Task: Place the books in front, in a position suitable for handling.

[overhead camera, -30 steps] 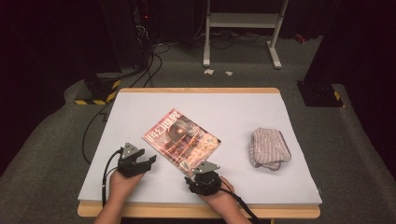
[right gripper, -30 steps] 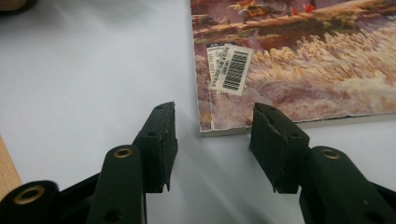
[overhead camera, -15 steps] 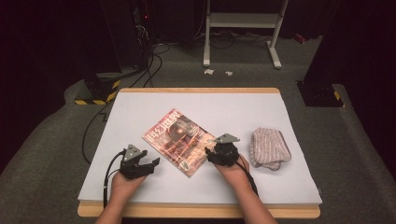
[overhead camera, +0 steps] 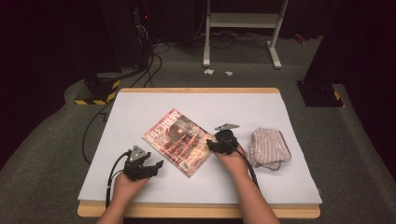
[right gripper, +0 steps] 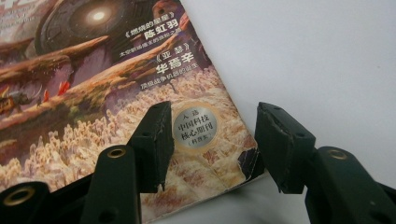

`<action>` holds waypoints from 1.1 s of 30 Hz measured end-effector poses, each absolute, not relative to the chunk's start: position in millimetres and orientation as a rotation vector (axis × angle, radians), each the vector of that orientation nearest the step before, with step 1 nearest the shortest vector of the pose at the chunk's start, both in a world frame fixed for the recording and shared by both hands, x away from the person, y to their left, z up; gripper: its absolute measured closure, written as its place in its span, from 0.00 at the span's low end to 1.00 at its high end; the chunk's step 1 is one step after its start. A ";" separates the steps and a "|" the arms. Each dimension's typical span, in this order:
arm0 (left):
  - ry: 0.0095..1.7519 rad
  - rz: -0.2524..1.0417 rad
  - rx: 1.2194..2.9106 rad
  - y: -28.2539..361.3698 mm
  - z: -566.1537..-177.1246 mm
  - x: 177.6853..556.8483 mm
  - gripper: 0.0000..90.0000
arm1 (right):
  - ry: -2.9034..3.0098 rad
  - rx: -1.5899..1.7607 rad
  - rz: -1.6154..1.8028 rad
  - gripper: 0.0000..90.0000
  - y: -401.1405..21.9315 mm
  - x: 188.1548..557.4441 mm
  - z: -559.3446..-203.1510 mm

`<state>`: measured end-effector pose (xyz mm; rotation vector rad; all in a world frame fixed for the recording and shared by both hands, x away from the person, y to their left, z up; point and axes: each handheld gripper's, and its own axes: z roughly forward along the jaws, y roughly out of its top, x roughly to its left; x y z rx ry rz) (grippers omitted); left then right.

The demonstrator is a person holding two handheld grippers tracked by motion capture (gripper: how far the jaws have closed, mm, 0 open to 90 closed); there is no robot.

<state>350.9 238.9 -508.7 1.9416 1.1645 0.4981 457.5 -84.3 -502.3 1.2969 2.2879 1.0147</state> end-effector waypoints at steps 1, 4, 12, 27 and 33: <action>1.165 0.504 1.942 239.4 -508.4 350.9 0.37 | 2.295 1.289 1.014 0.54 -83.7 455.0 -502.0; 1.168 0.515 1.933 241.5 -507.1 350.3 0.36 | 2.308 1.271 1.015 0.55 -83.2 446.2 -501.7; 1.169 0.492 1.935 241.5 -508.6 348.0 0.37 | 2.332 1.205 1.010 0.57 -76.3 412.9 -501.4; 1.217 0.494 1.936 248.3 -509.4 345.4 0.35 | 2.419 1.029 1.047 0.58 -55.0 349.5 -502.8; 1.270 0.451 1.937 249.0 -511.2 349.3 0.34 | 2.414 1.001 1.074 0.55 -53.4 343.5 -501.4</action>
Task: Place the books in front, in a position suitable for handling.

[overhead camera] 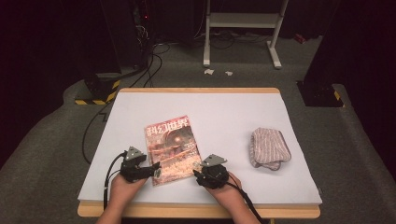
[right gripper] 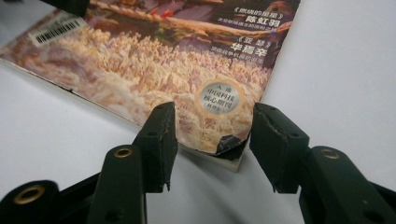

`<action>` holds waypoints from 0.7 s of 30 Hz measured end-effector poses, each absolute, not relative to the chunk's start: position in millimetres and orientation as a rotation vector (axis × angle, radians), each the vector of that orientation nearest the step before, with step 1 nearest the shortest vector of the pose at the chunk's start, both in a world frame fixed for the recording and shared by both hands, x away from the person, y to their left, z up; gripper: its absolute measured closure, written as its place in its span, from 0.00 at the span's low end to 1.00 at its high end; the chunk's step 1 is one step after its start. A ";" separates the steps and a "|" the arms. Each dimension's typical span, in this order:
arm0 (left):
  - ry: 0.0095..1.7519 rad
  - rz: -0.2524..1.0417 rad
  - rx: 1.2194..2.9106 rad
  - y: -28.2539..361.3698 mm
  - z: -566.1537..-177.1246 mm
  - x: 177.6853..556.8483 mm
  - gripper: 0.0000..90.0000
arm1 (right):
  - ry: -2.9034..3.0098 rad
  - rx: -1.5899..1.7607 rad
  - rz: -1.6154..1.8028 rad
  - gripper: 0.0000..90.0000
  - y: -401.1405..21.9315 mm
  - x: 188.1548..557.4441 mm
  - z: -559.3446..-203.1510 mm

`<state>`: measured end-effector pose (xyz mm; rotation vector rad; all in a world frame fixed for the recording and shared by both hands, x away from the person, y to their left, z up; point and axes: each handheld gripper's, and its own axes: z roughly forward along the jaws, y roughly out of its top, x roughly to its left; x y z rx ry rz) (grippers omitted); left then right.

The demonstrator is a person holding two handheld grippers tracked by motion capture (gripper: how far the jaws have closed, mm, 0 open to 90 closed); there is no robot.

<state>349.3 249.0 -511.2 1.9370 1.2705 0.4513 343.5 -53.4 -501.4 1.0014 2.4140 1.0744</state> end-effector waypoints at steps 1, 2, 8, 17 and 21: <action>1.272 0.454 1.937 248.7 -511.3 349.4 0.33 | 2.405 1.012 1.083 0.54 -54.1 344.6 -501.2; 1.275 0.451 1.932 248.3 -511.5 349.9 0.33 | 2.401 1.020 1.087 0.53 -54.1 345.3 -501.4; 1.263 0.439 1.940 242.6 -511.4 353.5 0.32 | 2.399 1.035 1.078 0.52 -52.2 351.6 -504.1; 1.272 0.453 1.952 239.5 -509.6 356.4 0.37 | 2.415 1.047 1.084 0.55 -51.2 352.0 -505.9; 1.265 0.456 1.958 235.1 -509.5 360.2 0.37 | 2.410 1.057 1.075 0.55 -52.8 347.8 -505.5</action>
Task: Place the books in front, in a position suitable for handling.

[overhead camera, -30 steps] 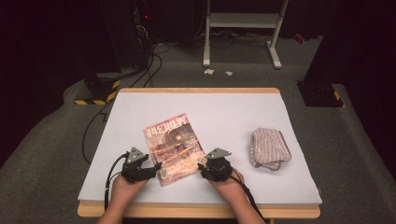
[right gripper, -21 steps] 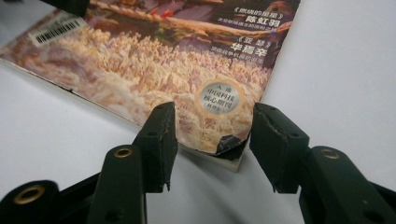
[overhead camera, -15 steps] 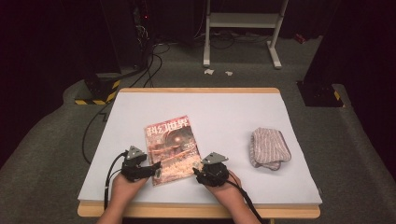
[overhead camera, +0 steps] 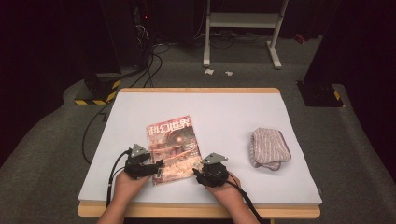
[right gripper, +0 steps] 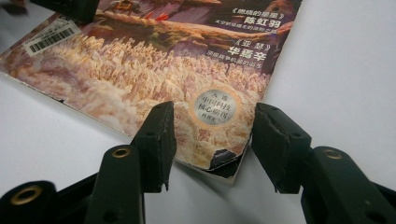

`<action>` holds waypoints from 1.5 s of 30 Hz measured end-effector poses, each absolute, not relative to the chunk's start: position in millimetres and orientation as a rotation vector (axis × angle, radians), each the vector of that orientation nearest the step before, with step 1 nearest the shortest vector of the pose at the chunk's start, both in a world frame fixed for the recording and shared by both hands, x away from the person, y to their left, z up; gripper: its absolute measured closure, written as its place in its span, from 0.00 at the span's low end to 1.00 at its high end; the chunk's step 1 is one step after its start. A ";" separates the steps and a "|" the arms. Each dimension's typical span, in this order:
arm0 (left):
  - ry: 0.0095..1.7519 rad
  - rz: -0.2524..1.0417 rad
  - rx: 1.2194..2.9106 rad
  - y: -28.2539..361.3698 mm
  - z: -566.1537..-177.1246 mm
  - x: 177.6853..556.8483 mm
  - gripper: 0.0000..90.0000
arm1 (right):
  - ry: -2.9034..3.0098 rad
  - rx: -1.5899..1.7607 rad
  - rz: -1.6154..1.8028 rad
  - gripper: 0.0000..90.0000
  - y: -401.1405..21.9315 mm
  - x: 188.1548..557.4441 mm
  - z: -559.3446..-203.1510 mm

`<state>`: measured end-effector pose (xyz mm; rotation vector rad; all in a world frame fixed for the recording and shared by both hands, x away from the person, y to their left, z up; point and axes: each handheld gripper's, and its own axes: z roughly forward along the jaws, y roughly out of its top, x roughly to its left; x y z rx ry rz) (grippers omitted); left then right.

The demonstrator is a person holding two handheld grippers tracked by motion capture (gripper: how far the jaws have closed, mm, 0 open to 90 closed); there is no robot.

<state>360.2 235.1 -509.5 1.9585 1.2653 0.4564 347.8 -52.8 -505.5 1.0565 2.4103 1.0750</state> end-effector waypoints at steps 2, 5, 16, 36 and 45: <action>1.257 0.453 1.965 231.3 -509.2 363.0 0.37 | 2.409 1.056 1.070 0.55 -55.2 345.3 -505.2; 1.240 0.452 1.970 224.2 -509.5 367.0 0.38 | 2.402 1.065 1.061 0.55 -59.8 341.8 -504.7; 1.142 0.439 2.029 181.6 -507.6 385.8 0.38 | 2.336 1.182 1.052 0.54 -98.3 332.3 -504.0; 1.133 0.361 2.008 187.8 -508.2 361.7 0.41 | 2.322 1.227 1.073 0.52 -95.7 354.7 -506.3; 1.087 0.385 2.037 171.6 -509.0 361.6 0.41 | 2.295 1.253 1.058 0.52 -106.1 346.1 -506.2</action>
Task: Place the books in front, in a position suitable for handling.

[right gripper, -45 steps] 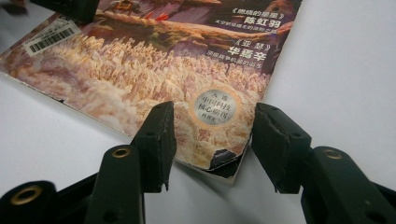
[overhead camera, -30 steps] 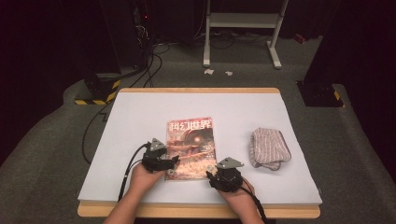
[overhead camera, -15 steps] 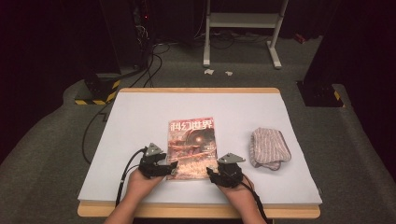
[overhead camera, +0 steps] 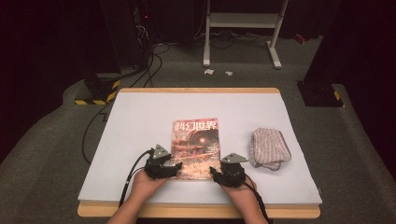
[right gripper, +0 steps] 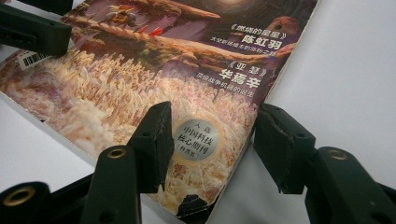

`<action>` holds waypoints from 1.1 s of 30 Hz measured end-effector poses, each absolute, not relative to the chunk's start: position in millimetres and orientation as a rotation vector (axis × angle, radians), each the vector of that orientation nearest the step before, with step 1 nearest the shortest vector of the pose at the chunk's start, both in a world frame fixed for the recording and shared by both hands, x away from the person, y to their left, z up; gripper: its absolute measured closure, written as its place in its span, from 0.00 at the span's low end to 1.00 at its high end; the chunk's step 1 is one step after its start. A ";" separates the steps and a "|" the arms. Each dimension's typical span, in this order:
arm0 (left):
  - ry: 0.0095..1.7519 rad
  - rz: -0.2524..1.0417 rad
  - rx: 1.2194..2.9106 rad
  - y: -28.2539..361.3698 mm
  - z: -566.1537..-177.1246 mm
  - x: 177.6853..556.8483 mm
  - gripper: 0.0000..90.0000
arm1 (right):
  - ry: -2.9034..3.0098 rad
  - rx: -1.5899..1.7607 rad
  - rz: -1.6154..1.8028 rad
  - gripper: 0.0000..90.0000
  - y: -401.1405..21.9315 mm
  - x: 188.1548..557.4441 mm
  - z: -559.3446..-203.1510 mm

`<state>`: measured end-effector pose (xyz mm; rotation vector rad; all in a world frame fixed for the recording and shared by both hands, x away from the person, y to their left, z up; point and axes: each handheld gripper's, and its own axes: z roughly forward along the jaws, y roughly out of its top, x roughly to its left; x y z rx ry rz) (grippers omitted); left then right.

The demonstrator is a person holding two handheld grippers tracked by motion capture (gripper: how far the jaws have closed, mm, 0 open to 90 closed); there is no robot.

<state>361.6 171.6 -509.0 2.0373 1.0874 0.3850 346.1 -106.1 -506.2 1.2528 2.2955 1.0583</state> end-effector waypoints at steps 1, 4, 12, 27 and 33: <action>1.081 0.383 2.040 169.1 -509.1 360.8 0.41 | 2.293 1.254 1.057 0.52 -108.6 344.6 -506.1; 1.061 0.378 2.048 162.4 -509.2 358.1 0.41 | 2.283 1.274 1.053 0.52 -116.7 339.2 -506.0; 1.029 0.375 2.057 155.5 -509.5 353.3 0.41 | 2.278 1.291 1.057 0.52 -129.4 336.7 -504.9; 1.036 0.320 2.039 159.3 -510.7 347.1 0.39 | 2.282 1.313 1.066 0.52 -127.5 350.6 -506.2; 1.038 0.322 2.040 161.9 -510.6 342.1 0.40 | 2.291 1.293 1.068 0.52 -125.4 353.3 -506.4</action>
